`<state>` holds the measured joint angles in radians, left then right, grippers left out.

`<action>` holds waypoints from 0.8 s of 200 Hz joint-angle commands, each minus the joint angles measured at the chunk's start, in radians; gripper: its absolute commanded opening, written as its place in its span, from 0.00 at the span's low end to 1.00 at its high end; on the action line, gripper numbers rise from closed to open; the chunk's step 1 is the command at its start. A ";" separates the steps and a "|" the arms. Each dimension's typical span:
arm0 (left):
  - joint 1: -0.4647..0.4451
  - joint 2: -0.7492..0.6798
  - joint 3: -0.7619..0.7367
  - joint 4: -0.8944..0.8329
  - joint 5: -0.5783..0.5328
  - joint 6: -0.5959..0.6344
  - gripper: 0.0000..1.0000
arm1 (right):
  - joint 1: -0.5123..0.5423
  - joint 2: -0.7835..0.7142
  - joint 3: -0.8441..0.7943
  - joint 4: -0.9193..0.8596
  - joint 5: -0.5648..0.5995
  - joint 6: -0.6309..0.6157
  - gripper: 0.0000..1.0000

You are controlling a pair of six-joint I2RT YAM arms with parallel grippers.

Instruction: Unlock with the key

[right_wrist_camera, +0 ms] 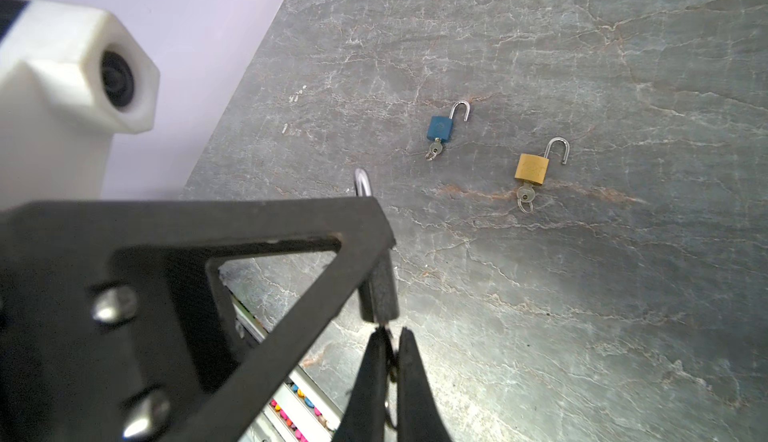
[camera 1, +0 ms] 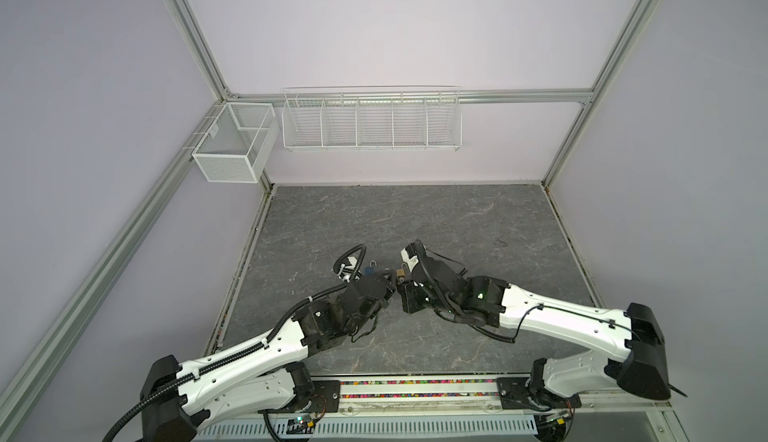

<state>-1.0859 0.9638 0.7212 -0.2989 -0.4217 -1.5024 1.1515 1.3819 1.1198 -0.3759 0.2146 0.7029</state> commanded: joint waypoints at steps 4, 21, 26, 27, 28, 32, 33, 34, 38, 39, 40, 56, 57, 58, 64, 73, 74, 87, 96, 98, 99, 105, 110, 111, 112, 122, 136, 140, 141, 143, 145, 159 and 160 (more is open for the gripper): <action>-0.026 -0.012 -0.002 0.102 0.129 0.010 0.00 | 0.004 -0.039 0.005 0.230 -0.103 -0.008 0.06; -0.026 -0.020 -0.003 0.113 0.129 0.013 0.00 | 0.002 -0.048 0.003 0.238 -0.132 0.008 0.07; -0.026 -0.021 -0.003 0.118 0.133 0.014 0.00 | 0.001 -0.050 -0.002 0.248 -0.141 0.014 0.07; -0.026 -0.022 -0.003 0.119 0.132 0.014 0.00 | 0.001 -0.051 -0.003 0.250 -0.143 0.014 0.07; -0.026 -0.021 -0.003 0.119 0.134 0.015 0.00 | 0.001 -0.051 -0.005 0.252 -0.145 0.015 0.07; -0.026 -0.022 -0.003 0.124 0.136 0.016 0.00 | 0.001 -0.056 -0.009 0.258 -0.151 0.020 0.07; -0.026 -0.022 -0.004 0.126 0.136 0.016 0.00 | 0.001 -0.056 -0.010 0.260 -0.152 0.021 0.07; -0.025 -0.022 -0.004 0.127 0.137 0.017 0.00 | 0.001 -0.058 -0.011 0.262 -0.154 0.022 0.06; -0.025 -0.024 -0.005 0.133 0.139 0.018 0.00 | 0.000 -0.061 -0.016 0.271 -0.162 0.026 0.06; -0.026 -0.025 -0.005 0.135 0.140 0.019 0.00 | 0.000 -0.062 -0.017 0.273 -0.164 0.026 0.07; -0.025 -0.025 -0.006 0.136 0.141 0.020 0.00 | 0.000 -0.062 -0.019 0.275 -0.165 0.027 0.06; -0.026 -0.028 -0.005 0.156 0.151 0.031 0.00 | -0.005 -0.079 -0.033 0.293 -0.180 0.037 0.07; -0.026 -0.029 -0.005 0.157 0.151 0.032 0.00 | -0.005 -0.080 -0.034 0.295 -0.181 0.038 0.06; -0.026 -0.030 -0.005 0.157 0.151 0.032 0.00 | -0.005 -0.081 -0.035 0.296 -0.182 0.037 0.07; -0.026 -0.032 -0.006 0.161 0.153 0.039 0.00 | -0.007 -0.087 -0.039 0.303 -0.189 0.041 0.06; -0.026 -0.037 -0.006 0.165 0.158 0.044 0.00 | -0.011 -0.097 -0.048 0.319 -0.205 0.048 0.06; -0.026 -0.036 -0.007 0.166 0.158 0.045 0.00 | -0.012 -0.097 -0.049 0.320 -0.206 0.048 0.06; -0.026 -0.042 -0.018 0.181 0.167 0.049 0.00 | -0.016 -0.112 -0.060 0.339 -0.220 0.059 0.06; -0.026 -0.045 -0.024 0.199 0.175 0.054 0.00 | -0.017 -0.119 -0.061 0.345 -0.226 0.063 0.07; -0.026 -0.045 -0.025 0.203 0.176 0.054 0.00 | -0.017 -0.120 -0.063 0.347 -0.229 0.063 0.06; -0.026 -0.045 -0.025 0.205 0.176 0.055 0.00 | -0.017 -0.121 -0.063 0.348 -0.229 0.063 0.06; -0.026 -0.046 -0.026 0.207 0.180 0.057 0.00 | -0.018 -0.126 -0.066 0.354 -0.232 0.067 0.06; -0.025 -0.047 -0.026 0.209 0.182 0.059 0.00 | -0.019 -0.131 -0.070 0.361 -0.235 0.070 0.06; -0.026 -0.047 -0.026 0.210 0.183 0.059 0.00 | -0.019 -0.132 -0.071 0.362 -0.236 0.071 0.06; -0.026 -0.047 -0.026 0.210 0.184 0.059 0.00 | -0.020 -0.133 -0.072 0.364 -0.236 0.071 0.06; -0.025 -0.051 -0.028 0.214 0.190 0.063 0.00 | -0.024 -0.140 -0.078 0.370 -0.236 0.082 0.06; -0.026 -0.057 -0.026 0.218 0.193 0.077 0.00 | -0.026 -0.150 -0.087 0.379 -0.238 0.093 0.06; -0.026 -0.059 -0.026 0.216 0.193 0.081 0.00 | -0.028 -0.153 -0.092 0.385 -0.240 0.098 0.06; -0.026 -0.060 -0.026 0.215 0.193 0.081 0.00 | -0.029 -0.154 -0.093 0.387 -0.241 0.099 0.06; -0.026 -0.060 -0.026 0.215 0.193 0.082 0.00 | -0.030 -0.155 -0.095 0.391 -0.243 0.103 0.06; -0.026 -0.061 -0.026 0.215 0.194 0.083 0.00 | -0.032 -0.157 -0.098 0.395 -0.245 0.105 0.06; -0.025 -0.066 -0.028 0.212 0.195 0.092 0.00 | -0.037 -0.162 -0.108 0.417 -0.252 0.120 0.06; -0.026 -0.067 -0.029 0.211 0.195 0.093 0.00 | -0.038 -0.162 -0.107 0.417 -0.252 0.120 0.07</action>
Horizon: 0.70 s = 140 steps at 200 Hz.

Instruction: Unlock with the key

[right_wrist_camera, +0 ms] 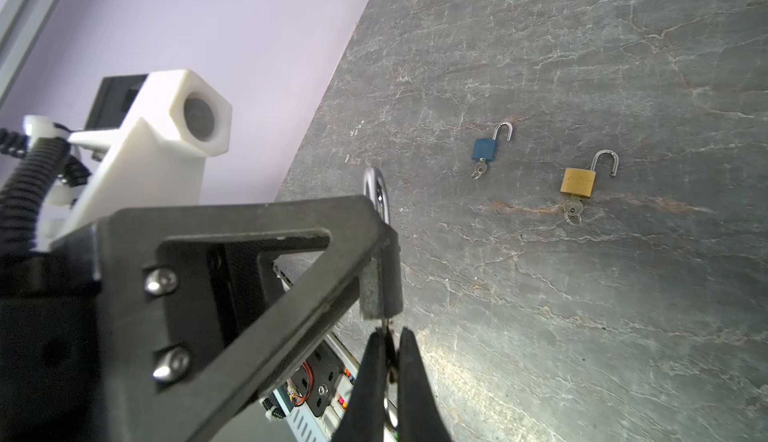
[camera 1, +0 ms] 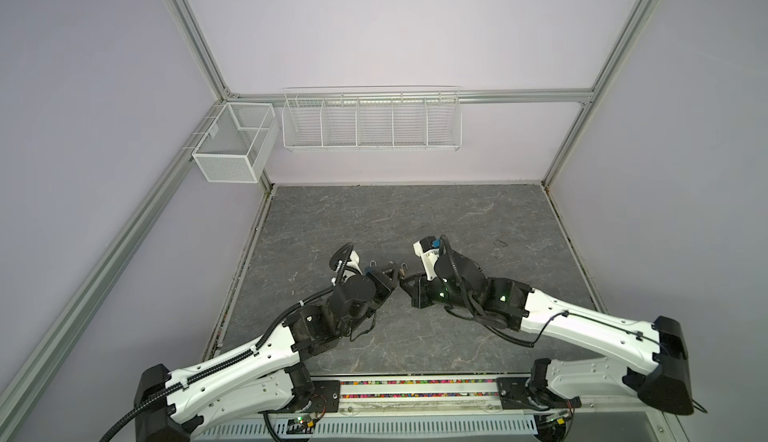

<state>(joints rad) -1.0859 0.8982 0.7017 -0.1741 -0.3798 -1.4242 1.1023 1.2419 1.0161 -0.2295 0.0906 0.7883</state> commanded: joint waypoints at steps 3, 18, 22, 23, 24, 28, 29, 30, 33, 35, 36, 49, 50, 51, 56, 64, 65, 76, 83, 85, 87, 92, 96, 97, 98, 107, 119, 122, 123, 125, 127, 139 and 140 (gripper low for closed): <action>-0.025 -0.003 -0.009 0.085 0.151 0.017 0.00 | 0.010 -0.022 -0.004 0.268 -0.128 0.038 0.06; -0.026 -0.012 -0.013 0.076 0.146 0.021 0.00 | 0.006 -0.027 -0.010 0.274 -0.124 0.054 0.06; -0.026 -0.016 -0.016 0.076 0.143 0.022 0.00 | 0.006 -0.028 -0.014 0.281 -0.124 0.060 0.07; -0.026 -0.018 -0.016 0.076 0.142 0.022 0.00 | 0.005 -0.029 -0.016 0.284 -0.124 0.061 0.06; -0.025 -0.020 -0.017 0.077 0.141 0.022 0.00 | 0.005 -0.030 -0.017 0.286 -0.123 0.064 0.07; -0.026 -0.023 -0.019 0.076 0.139 0.024 0.00 | 0.003 -0.034 -0.021 0.295 -0.124 0.068 0.06; -0.026 -0.023 -0.019 0.076 0.139 0.025 0.00 | 0.002 -0.035 -0.023 0.297 -0.123 0.070 0.06; -0.026 -0.025 -0.020 0.077 0.138 0.025 0.00 | 0.002 -0.036 -0.026 0.299 -0.124 0.071 0.06; -0.025 -0.028 -0.022 0.075 0.137 0.025 0.00 | 0.001 -0.037 -0.031 0.307 -0.124 0.074 0.06; -0.026 -0.031 -0.023 0.075 0.135 0.026 0.00 | 0.001 -0.040 -0.033 0.314 -0.123 0.077 0.07; -0.026 -0.032 -0.023 0.074 0.135 0.027 0.00 | 0.001 -0.041 -0.034 0.316 -0.122 0.078 0.06; -0.025 -0.047 -0.030 0.068 0.126 0.030 0.00 | 0.000 -0.050 -0.043 0.331 -0.118 0.079 0.06; -0.026 -0.049 -0.031 0.068 0.125 0.030 0.00 | 0.000 -0.051 -0.042 0.330 -0.118 0.078 0.06; -0.026 -0.048 -0.032 0.067 0.124 0.030 0.00 | 0.000 -0.051 -0.042 0.330 -0.118 0.078 0.06; -0.026 -0.054 -0.034 0.063 0.119 0.030 0.00 | 0.000 -0.052 -0.039 0.326 -0.117 0.075 0.06; -0.025 -0.061 -0.036 0.059 0.111 0.030 0.00 | 0.001 -0.050 -0.032 0.312 -0.112 0.062 0.06; -0.026 -0.061 -0.036 0.058 0.110 0.030 0.00 | 0.001 -0.050 -0.030 0.310 -0.111 0.061 0.06; -0.026 -0.066 -0.036 0.059 0.101 0.034 0.00 | 0.001 -0.045 -0.018 0.279 -0.101 0.042 0.06; -0.026 -0.067 -0.033 0.064 0.090 0.041 0.00 | 0.000 -0.044 -0.013 0.263 -0.096 0.034 0.07; -0.026 -0.068 -0.032 0.066 0.089 0.043 0.00 | 0.000 -0.044 -0.013 0.258 -0.095 0.031 0.07; -0.026 -0.067 -0.031 0.065 0.087 0.047 0.00 | 0.001 -0.043 -0.012 0.256 -0.094 0.028 0.07; -0.025 -0.068 -0.027 0.065 0.078 0.053 0.00 | 0.000 -0.042 -0.011 0.249 -0.091 0.022 0.06; -0.026 -0.068 -0.022 0.063 0.073 0.059 0.00 | 0.001 -0.042 -0.011 0.242 -0.088 0.018 0.06; -0.026 -0.067 -0.021 0.061 0.071 0.060 0.00 | 0.001 -0.042 -0.011 0.240 -0.086 0.018 0.07; -0.026 -0.067 -0.020 0.059 0.068 0.062 0.00 | 0.001 -0.041 -0.010 0.237 -0.085 0.017 0.06; -0.026 -0.066 -0.009 0.044 0.047 0.070 0.00 | 0.001 -0.042 -0.008 0.223 -0.076 0.006 0.07; -0.026 -0.068 0.002 0.038 0.023 0.086 0.00 | 0.002 -0.043 -0.007 0.206 -0.062 -0.009 0.07; -0.026 -0.068 0.005 0.037 0.017 0.090 0.00 | 0.002 -0.042 -0.007 0.199 -0.057 -0.014 0.07; -0.026 -0.068 0.006 0.036 0.016 0.091 0.00 | 0.001 -0.042 -0.005 0.197 -0.055 -0.015 0.06; -0.026 -0.067 0.009 0.034 0.011 0.094 0.00 | 0.001 -0.042 -0.005 0.191 -0.051 -0.017 0.07; -0.026 -0.067 0.010 0.033 0.007 0.096 0.00 | 0.001 -0.043 -0.003 0.183 -0.047 -0.019 0.06; -0.026 -0.064 0.027 0.016 -0.019 0.110 0.00 | 0.001 -0.043 0.006 0.147 -0.026 -0.038 0.06; -0.026 -0.063 0.028 0.014 -0.022 0.110 0.00 | 0.001 -0.043 0.007 0.144 -0.023 -0.039 0.06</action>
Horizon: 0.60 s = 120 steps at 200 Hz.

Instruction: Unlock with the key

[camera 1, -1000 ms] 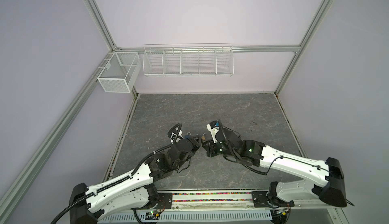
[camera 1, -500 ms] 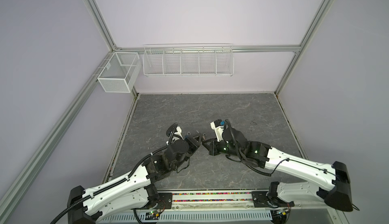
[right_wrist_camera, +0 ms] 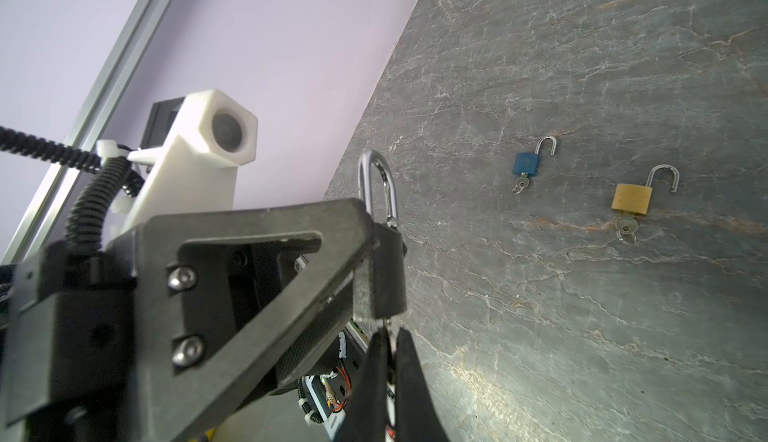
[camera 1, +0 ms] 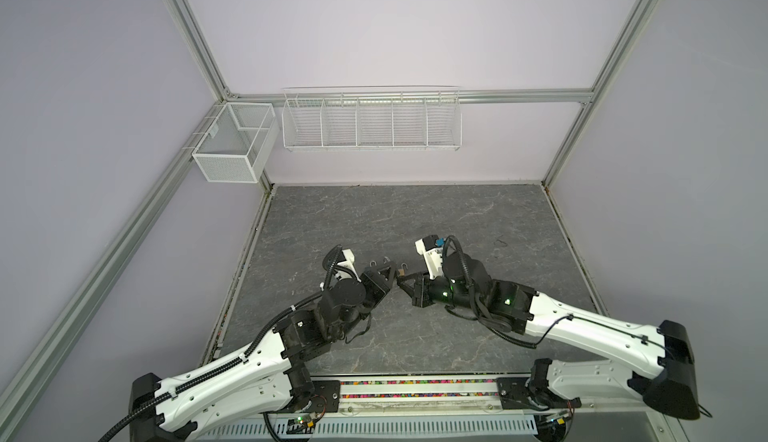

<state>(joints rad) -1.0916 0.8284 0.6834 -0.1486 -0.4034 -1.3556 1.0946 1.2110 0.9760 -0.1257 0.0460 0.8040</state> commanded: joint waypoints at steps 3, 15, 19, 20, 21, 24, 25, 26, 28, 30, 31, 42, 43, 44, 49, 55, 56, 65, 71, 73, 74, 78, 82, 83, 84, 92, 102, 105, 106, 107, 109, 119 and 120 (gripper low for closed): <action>-0.021 0.009 0.052 -0.018 -0.005 0.046 0.00 | 0.009 -0.012 0.051 0.028 0.027 -0.061 0.06; -0.021 0.018 0.071 -0.043 -0.027 0.052 0.00 | 0.009 -0.011 0.059 -0.017 0.056 -0.085 0.08; -0.020 0.022 0.075 -0.047 -0.035 0.056 0.00 | 0.008 -0.011 0.061 -0.029 0.066 -0.094 0.09; -0.020 0.022 0.077 -0.047 -0.036 0.057 0.00 | 0.009 -0.011 0.061 -0.032 0.069 -0.095 0.09; -0.020 0.024 0.078 -0.048 -0.038 0.058 0.00 | 0.009 -0.011 0.061 -0.034 0.071 -0.097 0.09; -0.020 0.026 0.082 -0.051 -0.043 0.063 0.00 | 0.008 -0.013 0.061 -0.044 0.078 -0.101 0.10; -0.020 0.028 0.084 -0.053 -0.045 0.063 0.00 | 0.008 -0.014 0.061 -0.047 0.081 -0.103 0.10; -0.020 0.028 0.084 -0.054 -0.047 0.064 0.00 | 0.008 -0.014 0.062 -0.049 0.084 -0.104 0.10; -0.021 0.030 0.088 -0.058 -0.050 0.065 0.00 | 0.009 -0.014 0.061 -0.054 0.087 -0.108 0.11; -0.020 0.031 0.091 -0.062 -0.054 0.065 0.00 | 0.009 -0.014 0.062 -0.059 0.090 -0.111 0.11; -0.020 0.032 0.093 -0.066 -0.055 0.065 0.00 | 0.010 -0.014 0.062 -0.062 0.091 -0.114 0.12; -0.020 0.042 0.106 -0.082 -0.079 0.075 0.00 | 0.008 -0.020 0.061 -0.083 0.103 -0.132 0.15; -0.019 0.042 0.107 -0.083 -0.080 0.077 0.00 | 0.008 -0.021 0.061 -0.085 0.104 -0.134 0.16; -0.020 0.043 0.108 -0.084 -0.084 0.078 0.00 | 0.008 -0.022 0.062 -0.087 0.105 -0.135 0.16; -0.019 0.047 0.113 -0.090 -0.093 0.083 0.00 | 0.009 -0.026 0.062 -0.099 0.109 -0.140 0.20; -0.019 0.051 0.119 -0.100 -0.106 0.086 0.00 | 0.008 -0.033 0.061 -0.115 0.118 -0.148 0.23; -0.019 0.051 0.120 -0.101 -0.107 0.087 0.00 | 0.008 -0.034 0.061 -0.118 0.119 -0.149 0.24; -0.019 0.057 0.126 -0.098 -0.120 0.111 0.00 | 0.009 -0.048 0.061 -0.148 0.136 -0.156 0.29; -0.019 0.064 0.135 -0.104 -0.133 0.132 0.00 | 0.008 -0.058 0.061 -0.168 0.146 -0.160 0.33; -0.019 0.065 0.137 -0.111 -0.138 0.135 0.00 | 0.009 -0.062 0.061 -0.175 0.151 -0.162 0.34; -0.019 0.067 0.138 -0.116 -0.138 0.137 0.00 | 0.008 -0.063 0.061 -0.178 0.154 -0.163 0.35; -0.019 0.072 0.146 -0.127 -0.149 0.141 0.00 | 0.009 -0.072 0.061 -0.191 0.161 -0.167 0.37; -0.019 0.075 0.152 -0.142 -0.157 0.148 0.00 | 0.007 -0.079 0.062 -0.205 0.167 -0.173 0.40; -0.019 0.075 0.154 -0.142 -0.160 0.149 0.00 | 0.008 -0.081 0.062 -0.209 0.169 -0.175 0.40; -0.019 0.076 0.156 -0.144 -0.160 0.152 0.00 | 0.007 -0.084 0.062 -0.213 0.170 -0.177 0.41; -0.018 0.083 0.158 -0.137 -0.174 0.192 0.00 | 0.008 -0.100 0.067 -0.241 0.177 -0.192 0.44; -0.018 0.094 0.152 -0.118 -0.191 0.250 0.00 | 0.008 -0.120 0.073 -0.287 0.200 -0.208 0.48; -0.018 0.097 0.150 -0.114 -0.197 0.262 0.00 | 0.008 -0.126 0.075 -0.303 0.209 -0.211 0.50; -0.018 0.099 0.149 -0.113 -0.199 0.262 0.00 | 0.008 -0.128 0.077 -0.309 0.214 -0.211 0.51; -0.018 0.101 0.149 -0.113 -0.201 0.263 0.00 | 0.008 -0.131 0.077 -0.312 0.217 -0.212 0.51; -0.018 0.102 0.148 -0.114 -0.205 0.263 0.00 | 0.008 -0.135 0.078 -0.324 0.224 -0.213 0.52; -0.019 0.118 0.145 -0.107 -0.222 0.327 0.00 | 0.006 -0.156 0.086 -0.372 0.254 -0.225 0.58; -0.018 0.119 0.145 -0.103 -0.221 0.333 0.00 | 0.006 -0.158 0.087 -0.376 0.256 -0.226 0.58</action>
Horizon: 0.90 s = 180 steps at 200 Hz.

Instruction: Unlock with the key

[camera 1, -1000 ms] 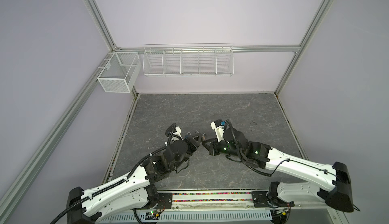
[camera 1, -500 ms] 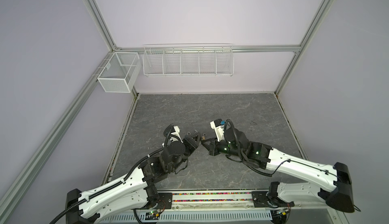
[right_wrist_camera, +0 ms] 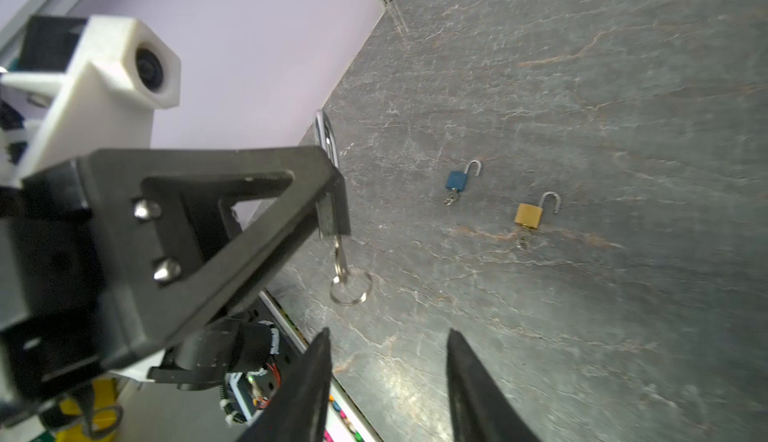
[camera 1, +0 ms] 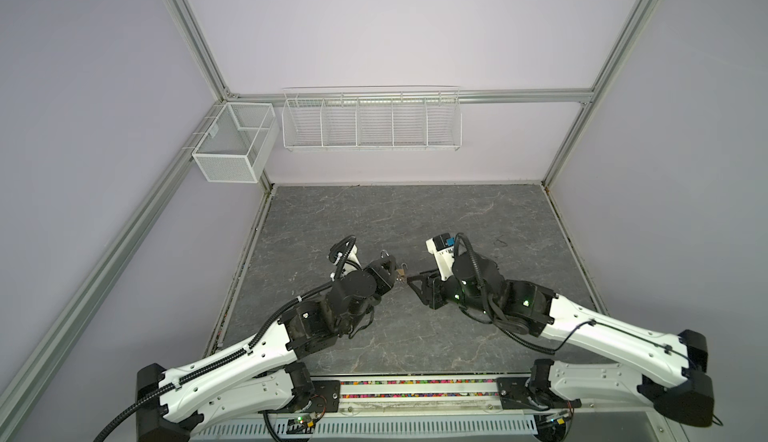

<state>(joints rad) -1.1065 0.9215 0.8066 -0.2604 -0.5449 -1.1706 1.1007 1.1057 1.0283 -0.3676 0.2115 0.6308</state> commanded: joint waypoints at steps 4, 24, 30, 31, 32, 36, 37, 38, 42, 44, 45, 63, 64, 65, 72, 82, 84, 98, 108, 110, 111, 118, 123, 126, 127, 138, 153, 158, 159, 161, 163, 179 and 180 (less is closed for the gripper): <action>-0.003 0.032 0.021 0.023 -0.076 0.178 0.00 | -0.002 -0.060 0.039 -0.155 0.099 -0.058 0.61; -0.006 0.053 0.023 0.065 -0.021 0.312 0.00 | -0.006 -0.092 0.076 -0.275 0.149 -0.074 0.70; -0.008 0.055 0.011 0.105 -0.007 0.356 0.00 | -0.008 -0.098 0.089 -0.317 0.164 -0.075 0.73; -0.008 0.056 0.007 0.111 -0.004 0.366 0.00 | -0.008 -0.099 0.091 -0.324 0.167 -0.074 0.73; -0.008 0.057 0.004 0.121 -0.002 0.372 0.00 | -0.008 -0.101 0.093 -0.330 0.170 -0.074 0.74; -0.009 0.059 -0.010 0.150 0.009 0.398 0.00 | -0.010 -0.104 0.102 -0.358 0.180 -0.072 0.75; -0.009 0.059 -0.012 0.158 0.010 0.403 0.00 | -0.010 -0.106 0.104 -0.364 0.181 -0.071 0.76; -0.008 0.060 -0.016 0.164 0.012 0.411 0.00 | -0.010 -0.107 0.106 -0.371 0.185 -0.070 0.76; -0.008 0.063 -0.029 0.194 0.019 0.434 0.00 | -0.012 -0.110 0.114 -0.399 0.195 -0.066 0.77; -0.007 0.064 -0.037 0.210 0.024 0.447 0.00 | -0.013 -0.112 0.118 -0.414 0.202 -0.063 0.78; -0.008 0.065 -0.042 0.218 0.026 0.452 0.00 | -0.012 -0.113 0.119 -0.421 0.204 -0.062 0.78; -0.009 0.082 -0.106 0.368 0.086 0.568 0.00 | -0.016 -0.134 0.139 -0.518 0.230 -0.023 0.85; -0.009 0.083 -0.109 0.368 0.088 0.574 0.00 | -0.016 -0.135 0.139 -0.522 0.230 -0.021 0.85; -0.009 0.084 -0.113 0.388 0.092 0.579 0.00 | -0.016 -0.138 0.139 -0.526 0.229 -0.018 0.85; -0.008 0.098 -0.138 0.439 0.124 0.625 0.00 | -0.019 -0.149 0.140 -0.551 0.227 -0.003 0.86; -0.008 0.119 -0.163 0.514 0.167 0.680 0.00 | -0.022 -0.164 0.141 -0.579 0.220 0.020 0.88; -0.009 0.124 -0.168 0.528 0.175 0.689 0.00 | -0.023 -0.167 0.142 -0.582 0.220 0.024 0.89; -0.012 0.161 -0.206 0.634 0.238 0.750 0.00 | -0.025 -0.182 0.149 -0.625 0.204 0.039 0.90; -0.017 0.191 -0.237 0.718 0.272 0.788 0.00 | -0.026 -0.184 0.163 -0.650 0.201 0.047 0.90; -0.019 0.198 -0.242 0.735 0.278 0.795 0.00 | -0.027 -0.186 0.165 -0.655 0.201 0.050 0.90; -0.019 0.201 -0.244 0.743 0.280 0.799 0.00 | -0.028 -0.186 0.168 -0.657 0.201 0.051 0.90; -0.022 0.224 -0.260 0.793 0.297 0.818 0.00 | -0.028 -0.186 0.178 -0.672 0.201 0.053 0.90; -0.028 0.242 -0.269 0.826 0.306 0.834 0.00 | -0.028 -0.185 0.186 -0.678 0.201 0.053 0.91; -0.030 0.253 -0.274 0.844 0.306 0.841 0.00 | -0.029 -0.184 0.189 -0.681 0.201 0.053 0.91; -0.030 0.257 -0.275 0.850 0.306 0.845 0.00 | -0.029 -0.184 0.191 -0.682 0.201 0.053 0.91; -0.042 0.298 -0.280 0.900 0.306 0.878 0.00 | -0.030 -0.175 0.208 -0.695 0.204 0.049 0.91; -0.071 0.349 -0.279 0.951 0.294 0.933 0.00 | -0.035 -0.150 0.234 -0.713 0.207 0.044 0.93; -0.085 0.367 -0.279 0.968 0.273 0.951 0.00 | -0.035 -0.138 0.242 -0.719 0.206 0.044 0.94; -0.087 0.370 -0.279 0.971 0.269 0.954 0.00 | -0.037 -0.135 0.244 -0.720 0.206 0.044 0.94; -0.093 0.376 -0.279 0.977 0.263 0.962 0.00 | -0.039 -0.130 0.248 -0.722 0.205 0.045 0.94; -0.098 0.384 -0.280 0.987 0.258 0.971 0.00 | -0.040 -0.126 0.252 -0.724 0.202 0.046 0.94; -0.127 0.432 -0.297 1.080 0.223 1.018 0.00 | -0.056 -0.075 0.285 -0.736 0.190 0.059 0.95; -0.129 0.435 -0.298 1.086 0.223 1.020 0.00 | -0.057 -0.072 0.287 -0.737 0.189 0.058 0.95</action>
<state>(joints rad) -1.1969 1.3060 0.5243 0.6003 -0.2852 -0.2867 1.0653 0.9695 1.2739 -1.0523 0.4034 0.6621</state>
